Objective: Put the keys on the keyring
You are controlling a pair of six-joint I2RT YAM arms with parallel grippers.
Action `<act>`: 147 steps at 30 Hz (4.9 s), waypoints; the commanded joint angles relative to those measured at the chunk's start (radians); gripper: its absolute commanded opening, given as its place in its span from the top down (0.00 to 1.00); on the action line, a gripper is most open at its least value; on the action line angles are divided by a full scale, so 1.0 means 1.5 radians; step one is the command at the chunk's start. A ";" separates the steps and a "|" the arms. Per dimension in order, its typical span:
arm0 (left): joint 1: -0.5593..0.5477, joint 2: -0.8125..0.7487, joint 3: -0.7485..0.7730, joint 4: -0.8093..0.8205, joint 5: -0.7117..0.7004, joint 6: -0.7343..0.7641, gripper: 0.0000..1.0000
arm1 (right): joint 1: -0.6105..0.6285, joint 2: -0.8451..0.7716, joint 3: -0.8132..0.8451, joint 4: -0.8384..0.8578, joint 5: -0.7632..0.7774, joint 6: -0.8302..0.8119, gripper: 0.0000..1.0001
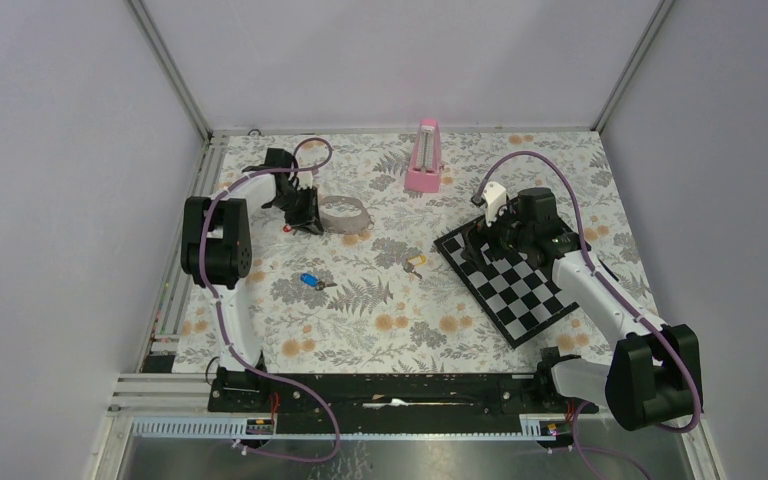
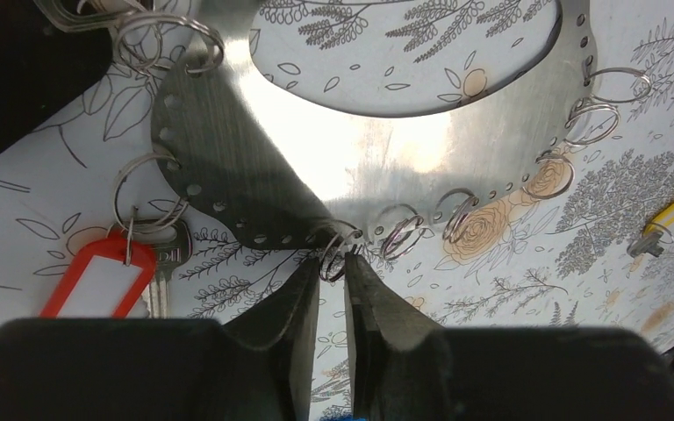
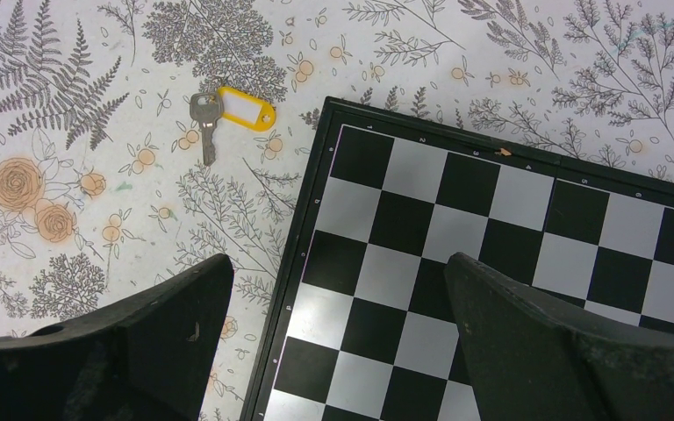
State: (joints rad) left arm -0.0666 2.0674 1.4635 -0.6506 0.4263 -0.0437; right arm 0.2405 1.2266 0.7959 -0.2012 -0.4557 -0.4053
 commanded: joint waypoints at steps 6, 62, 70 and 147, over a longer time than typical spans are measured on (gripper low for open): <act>0.009 0.009 0.006 0.019 0.037 -0.009 0.88 | -0.001 -0.003 -0.007 0.010 0.002 -0.012 0.01; -0.224 -0.171 -0.154 0.057 -0.022 0.226 0.67 | -0.001 -0.019 -0.027 0.021 -0.011 -0.032 0.01; -0.217 -0.168 -0.166 0.057 -0.032 0.153 0.67 | -0.001 -0.019 -0.028 0.022 -0.011 -0.035 0.01; -0.130 -0.028 -0.171 0.204 0.062 -0.261 0.91 | -0.002 0.010 -0.043 0.025 0.007 -0.061 0.01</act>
State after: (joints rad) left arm -0.2790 2.0052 1.2346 -0.3588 0.5819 -0.4465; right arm 0.2405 1.2327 0.7353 -0.1894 -0.4538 -0.4782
